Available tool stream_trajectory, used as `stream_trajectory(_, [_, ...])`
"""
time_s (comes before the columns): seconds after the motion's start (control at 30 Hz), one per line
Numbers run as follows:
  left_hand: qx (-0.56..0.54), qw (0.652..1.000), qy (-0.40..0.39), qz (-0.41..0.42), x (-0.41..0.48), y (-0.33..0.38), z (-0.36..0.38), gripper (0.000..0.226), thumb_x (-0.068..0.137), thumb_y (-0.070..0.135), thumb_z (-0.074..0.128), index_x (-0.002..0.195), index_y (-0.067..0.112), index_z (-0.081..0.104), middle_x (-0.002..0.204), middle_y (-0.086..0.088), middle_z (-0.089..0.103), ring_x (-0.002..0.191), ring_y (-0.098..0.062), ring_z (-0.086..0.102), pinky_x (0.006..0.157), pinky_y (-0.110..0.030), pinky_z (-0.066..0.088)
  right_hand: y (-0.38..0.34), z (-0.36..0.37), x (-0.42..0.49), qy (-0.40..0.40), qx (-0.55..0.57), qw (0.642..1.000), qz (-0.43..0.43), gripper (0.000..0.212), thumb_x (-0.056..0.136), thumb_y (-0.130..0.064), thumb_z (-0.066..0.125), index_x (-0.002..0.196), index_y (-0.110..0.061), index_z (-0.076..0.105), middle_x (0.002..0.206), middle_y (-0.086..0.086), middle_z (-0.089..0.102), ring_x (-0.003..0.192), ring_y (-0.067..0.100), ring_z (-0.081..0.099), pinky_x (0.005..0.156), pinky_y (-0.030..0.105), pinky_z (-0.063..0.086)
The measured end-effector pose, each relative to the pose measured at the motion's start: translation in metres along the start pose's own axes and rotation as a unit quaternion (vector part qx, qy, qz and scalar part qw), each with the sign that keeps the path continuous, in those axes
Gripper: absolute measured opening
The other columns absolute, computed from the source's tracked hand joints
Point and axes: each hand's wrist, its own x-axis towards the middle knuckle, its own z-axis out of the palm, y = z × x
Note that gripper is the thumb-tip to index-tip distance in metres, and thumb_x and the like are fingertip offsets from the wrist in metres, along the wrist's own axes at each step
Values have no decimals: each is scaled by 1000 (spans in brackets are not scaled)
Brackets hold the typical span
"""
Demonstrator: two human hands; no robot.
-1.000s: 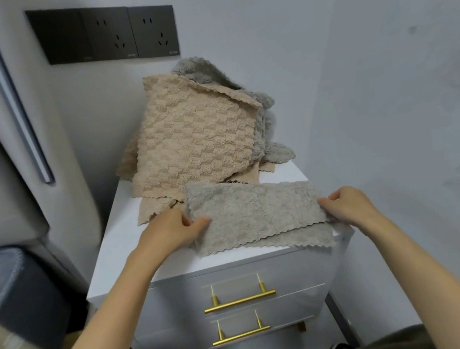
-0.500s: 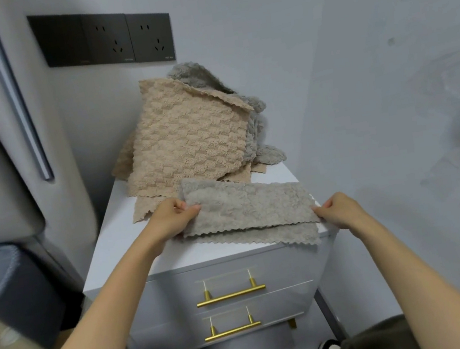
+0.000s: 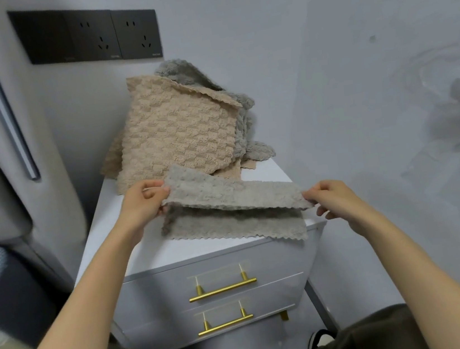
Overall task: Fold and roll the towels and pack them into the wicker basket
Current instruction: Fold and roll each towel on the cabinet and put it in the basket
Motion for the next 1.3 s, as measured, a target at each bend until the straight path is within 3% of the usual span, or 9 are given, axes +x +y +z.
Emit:
stream_trajectory(0.27, [232, 969, -44, 79, -2, -18, -5, 29, 86, 12, 68, 113, 7, 59, 85, -8, 65, 72, -18, 59, 66, -26, 47, 16, 2, -4, -44, -168, 985, 14, 16, 80, -16, 62, 71, -13, 49, 68, 7, 46, 63, 18, 39, 59, 29, 32])
stream_trajectory(0.47, [283, 956, -75, -3, 1, -22, -4, 55, 85, 40, 68, 127, 8, 53, 102, -4, 64, 93, -23, 63, 84, -37, 53, 12, 5, -2, -35, -171, 983, 53, 18, 84, -13, 60, 68, -9, 54, 76, 12, 68, 61, 21, 57, 54, 24, 44])
stream_trajectory(0.6, [270, 960, -74, -16, 6, -26, 0, 56, 81, 57, 63, 105, 6, 63, 86, -5, 71, 82, -23, 67, 80, -40, 56, 10, 6, 2, -40, -78, 993, 83, 32, 94, -29, 53, 70, -14, 41, 69, 11, 66, 49, 20, 56, 48, 19, 39])
stream_trajectory(0.73, [254, 964, -78, -32, -1, -18, 11, 31, 89, 37, 64, 79, 8, 59, 69, -6, 65, 63, -18, 60, 61, -28, 49, 10, 14, 5, -83, -98, 988, 82, 35, 90, -32, 60, 68, -17, 38, 59, 3, 48, 44, 16, 47, 45, 18, 28])
stream_trajectory(0.8, [243, 966, -86, -31, -1, -17, 13, 30, 91, 28, 62, 69, 10, 54, 64, -5, 60, 58, -18, 55, 56, -26, 44, 9, 15, 6, -71, -95, 991, 63, 35, 86, -24, 67, 70, -18, 37, 67, 8, 44, 52, 19, 37, 47, 22, 25])
stream_trajectory(0.9, [183, 974, -125, -55, -1, -14, 8, 28, 89, 29, 65, 100, 3, 59, 91, -14, 64, 81, -22, 62, 67, -29, 53, 11, 10, 11, -15, -68, 997, 43, 31, 82, -20, 70, 72, -16, 41, 74, 11, 47, 57, 20, 34, 49, 25, 27])
stream_trajectory(0.97, [145, 972, -158, -98, -4, -13, 5, 37, 87, 26, 68, 111, 2, 53, 93, -13, 61, 72, -13, 65, 59, -23, 56, 14, 6, 14, 26, -111, 993, 41, 27, 79, -26, 72, 88, -16, 49, 80, 7, 55, 63, 20, 46, 54, 28, 36])
stream_trajectory(1.07, [189, 955, -188, -127, -10, -13, 6, 30, 85, 25, 71, 94, 8, 48, 86, -9, 61, 44, -8, 61, 47, -20, 53, 21, 6, 16, 37, -220, 974, 46, 35, 77, -27, 71, 101, -21, 46, 96, 4, 58, 91, 24, 57, 78, 36, 48])
stream_trajectory(1.3, [306, 947, -98, -27, -1, -21, 5, 45, 88, 52, 57, 76, 9, 63, 64, -10, 56, 59, -19, 54, 59, -27, 42, 19, 16, 28, 52, -241, 969, 29, 52, 80, -32, 64, 128, -20, 47, 122, 6, 55, 111, 29, 56, 91, 42, 49])
